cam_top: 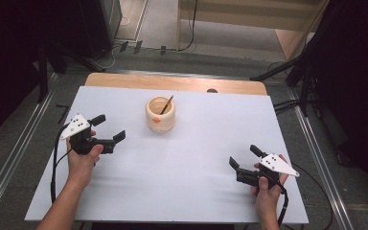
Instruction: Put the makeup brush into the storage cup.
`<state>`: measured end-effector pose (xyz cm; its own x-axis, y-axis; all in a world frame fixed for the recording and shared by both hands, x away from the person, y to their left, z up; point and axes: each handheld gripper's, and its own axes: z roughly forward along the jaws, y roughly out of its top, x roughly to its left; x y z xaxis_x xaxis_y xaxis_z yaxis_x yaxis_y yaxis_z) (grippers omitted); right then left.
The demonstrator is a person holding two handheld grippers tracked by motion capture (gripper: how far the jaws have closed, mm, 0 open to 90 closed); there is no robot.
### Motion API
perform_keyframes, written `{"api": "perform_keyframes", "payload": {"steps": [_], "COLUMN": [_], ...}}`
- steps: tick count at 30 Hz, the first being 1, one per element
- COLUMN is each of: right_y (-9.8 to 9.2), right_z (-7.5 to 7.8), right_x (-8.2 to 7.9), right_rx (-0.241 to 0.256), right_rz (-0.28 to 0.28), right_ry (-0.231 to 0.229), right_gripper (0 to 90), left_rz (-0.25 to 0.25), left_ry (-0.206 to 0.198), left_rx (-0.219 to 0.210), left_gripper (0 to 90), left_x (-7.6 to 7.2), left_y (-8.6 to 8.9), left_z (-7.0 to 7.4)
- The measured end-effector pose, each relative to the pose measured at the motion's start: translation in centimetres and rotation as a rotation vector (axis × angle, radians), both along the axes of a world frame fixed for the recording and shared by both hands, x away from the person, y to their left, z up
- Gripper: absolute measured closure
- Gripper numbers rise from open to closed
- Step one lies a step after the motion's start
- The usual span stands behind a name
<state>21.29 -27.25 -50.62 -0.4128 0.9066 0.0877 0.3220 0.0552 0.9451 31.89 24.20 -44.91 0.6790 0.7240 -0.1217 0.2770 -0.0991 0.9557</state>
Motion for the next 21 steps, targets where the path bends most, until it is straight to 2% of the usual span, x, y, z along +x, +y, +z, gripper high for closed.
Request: {"api": "perform_keyframes", "payload": {"steps": [21], "right_y": [-0.1], "right_z": [0.1], "right_x": [0.0], "right_rx": [0.000], "right_rz": [-0.003], "right_ry": [-0.005], "right_gripper": [8.5], "left_rz": [0.034], "left_ry": [0.014], "left_rx": [-0.009], "left_gripper": [0.0], "left_x": [-1.9], "left_y": [2.0], "left_z": [-1.3]}}
